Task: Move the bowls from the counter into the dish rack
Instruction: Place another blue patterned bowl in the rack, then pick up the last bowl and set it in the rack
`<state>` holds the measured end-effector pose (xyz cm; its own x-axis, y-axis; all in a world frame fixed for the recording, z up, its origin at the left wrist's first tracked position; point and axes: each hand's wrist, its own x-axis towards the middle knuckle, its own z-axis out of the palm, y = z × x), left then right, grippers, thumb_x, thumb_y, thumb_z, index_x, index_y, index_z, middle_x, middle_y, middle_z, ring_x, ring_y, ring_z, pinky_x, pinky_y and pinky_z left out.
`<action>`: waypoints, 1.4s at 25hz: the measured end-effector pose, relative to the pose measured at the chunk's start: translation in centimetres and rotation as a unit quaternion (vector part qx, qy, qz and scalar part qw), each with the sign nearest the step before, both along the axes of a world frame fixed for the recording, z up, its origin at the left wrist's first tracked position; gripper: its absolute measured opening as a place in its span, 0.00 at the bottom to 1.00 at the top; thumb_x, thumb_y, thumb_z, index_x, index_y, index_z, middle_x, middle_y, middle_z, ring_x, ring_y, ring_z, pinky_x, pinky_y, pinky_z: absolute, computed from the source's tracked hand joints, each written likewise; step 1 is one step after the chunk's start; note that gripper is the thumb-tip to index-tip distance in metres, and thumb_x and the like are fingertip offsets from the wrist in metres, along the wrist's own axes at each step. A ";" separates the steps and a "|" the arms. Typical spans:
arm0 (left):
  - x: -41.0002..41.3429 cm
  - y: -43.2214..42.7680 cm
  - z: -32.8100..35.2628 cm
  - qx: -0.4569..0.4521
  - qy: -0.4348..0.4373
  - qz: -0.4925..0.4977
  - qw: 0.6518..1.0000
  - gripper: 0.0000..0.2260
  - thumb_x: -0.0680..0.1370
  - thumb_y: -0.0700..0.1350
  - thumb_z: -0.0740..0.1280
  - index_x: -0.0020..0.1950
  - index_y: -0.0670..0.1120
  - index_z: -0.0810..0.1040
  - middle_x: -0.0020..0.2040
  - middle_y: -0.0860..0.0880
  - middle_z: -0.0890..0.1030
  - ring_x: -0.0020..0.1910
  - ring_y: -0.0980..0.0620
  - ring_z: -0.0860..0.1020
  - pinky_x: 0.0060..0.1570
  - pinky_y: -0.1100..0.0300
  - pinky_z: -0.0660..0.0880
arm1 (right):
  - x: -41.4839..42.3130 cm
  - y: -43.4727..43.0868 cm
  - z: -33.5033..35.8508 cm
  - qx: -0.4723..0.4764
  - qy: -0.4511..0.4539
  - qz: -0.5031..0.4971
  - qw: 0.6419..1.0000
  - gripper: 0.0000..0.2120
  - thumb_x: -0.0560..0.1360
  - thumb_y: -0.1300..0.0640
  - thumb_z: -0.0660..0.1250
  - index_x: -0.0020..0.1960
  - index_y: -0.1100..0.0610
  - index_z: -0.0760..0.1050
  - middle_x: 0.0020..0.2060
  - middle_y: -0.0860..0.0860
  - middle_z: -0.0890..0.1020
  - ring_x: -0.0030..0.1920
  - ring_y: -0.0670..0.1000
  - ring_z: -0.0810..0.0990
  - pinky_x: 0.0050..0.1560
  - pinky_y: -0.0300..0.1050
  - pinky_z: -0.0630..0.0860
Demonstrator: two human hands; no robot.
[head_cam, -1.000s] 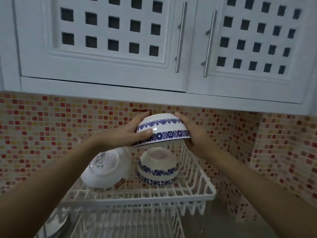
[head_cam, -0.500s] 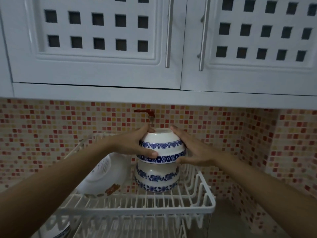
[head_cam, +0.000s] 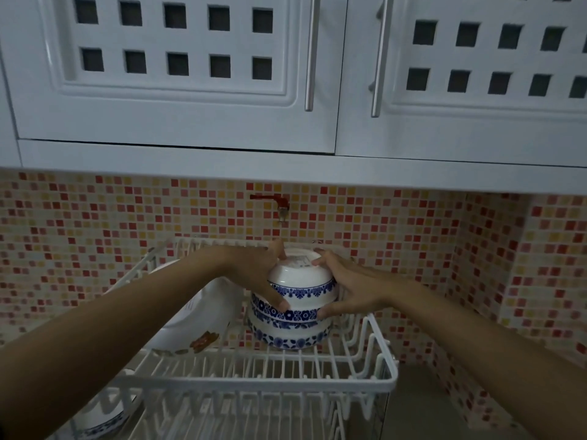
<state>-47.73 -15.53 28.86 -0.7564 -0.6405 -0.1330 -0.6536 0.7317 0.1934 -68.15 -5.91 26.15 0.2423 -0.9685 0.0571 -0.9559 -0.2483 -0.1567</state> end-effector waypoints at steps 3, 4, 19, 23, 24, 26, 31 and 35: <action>-0.2 0.3 -0.3 -0.010 -0.029 0.012 0.999 0.40 0.67 0.59 0.74 0.69 0.48 0.54 0.68 0.46 0.70 0.64 0.46 0.72 0.60 0.55 0.71 | 0.4 -0.1 -0.1 0.016 0.015 0.004 1.000 0.41 0.68 0.37 0.69 0.70 0.47 0.49 0.74 0.46 0.57 0.69 0.49 0.64 0.65 0.48 0.70; -0.2 0.4 -0.4 -0.011 -0.038 0.017 0.999 0.40 0.66 0.59 0.74 0.68 0.48 0.54 0.68 0.47 0.70 0.63 0.46 0.71 0.59 0.55 0.71 | 0.4 -0.2 -0.2 0.020 0.017 0.005 1.000 0.40 0.68 0.36 0.69 0.69 0.47 0.50 0.73 0.46 0.58 0.69 0.49 0.64 0.65 0.50 0.70; 2.6 1.5 0.1 -0.058 0.021 -0.007 0.998 0.43 0.69 0.63 0.69 0.74 0.52 0.49 0.76 0.48 0.61 0.69 0.46 0.68 0.66 0.51 0.67 | 2.5 1.2 1.6 -0.020 0.061 -0.034 0.997 0.40 0.72 0.33 0.61 0.76 0.47 0.49 0.77 0.46 0.54 0.75 0.50 0.57 0.73 0.52 0.62; 7.1 0.6 1.0 -0.111 0.030 0.003 0.993 0.36 0.77 0.62 0.57 0.77 0.48 0.45 0.79 0.47 0.50 0.76 0.46 0.57 0.73 0.51 0.57 | 6.9 0.9 2.9 -0.091 0.036 -0.050 0.994 0.33 0.78 0.37 0.47 0.77 0.50 0.45 0.78 0.47 0.48 0.77 0.47 0.49 0.73 0.44 0.50; 8.6 0.1 1.1 -0.122 0.034 0.009 0.992 0.34 0.78 0.60 0.54 0.77 0.47 0.45 0.79 0.46 0.49 0.77 0.46 0.55 0.74 0.51 0.55 | 8.7 0.6 3.0 -0.100 0.024 -0.051 0.993 0.32 0.78 0.38 0.46 0.78 0.51 0.45 0.78 0.48 0.48 0.77 0.47 0.49 0.73 0.44 0.49; 12.1 -1.0 1.2 -0.132 0.049 0.019 0.990 0.32 0.79 0.59 0.50 0.77 0.45 0.46 0.79 0.45 0.49 0.77 0.46 0.53 0.74 0.52 0.53 | 12.6 -0.4 3.0 -0.114 0.015 -0.049 0.992 0.31 0.79 0.40 0.46 0.78 0.52 0.45 0.78 0.49 0.49 0.77 0.48 0.49 0.74 0.45 0.49; 22.7 -3.8 1.2 -0.122 0.065 0.040 0.990 0.30 0.80 0.58 0.47 0.77 0.45 0.46 0.79 0.46 0.48 0.78 0.48 0.50 0.75 0.54 0.49 | 23.3 -4.4 3.0 -0.145 -0.018 -0.042 0.988 0.31 0.80 0.40 0.47 0.77 0.54 0.48 0.78 0.51 0.52 0.77 0.50 0.51 0.74 0.49 0.51; 32.1 -7.2 0.4 -0.129 0.057 0.074 0.987 0.30 0.80 0.59 0.47 0.77 0.45 0.47 0.79 0.46 0.50 0.77 0.48 0.52 0.75 0.54 0.50 | 33.7 -9.5 2.2 -0.148 -0.033 -0.035 0.988 0.33 0.79 0.39 0.47 0.77 0.56 0.48 0.77 0.53 0.52 0.77 0.52 0.52 0.76 0.53 0.53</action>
<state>-15.59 -22.75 29.22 -0.6529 -0.7464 0.1289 -0.7415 0.6646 0.0921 -34.41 -15.41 28.35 0.1626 -0.9210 0.3541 -0.9624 -0.2271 -0.1488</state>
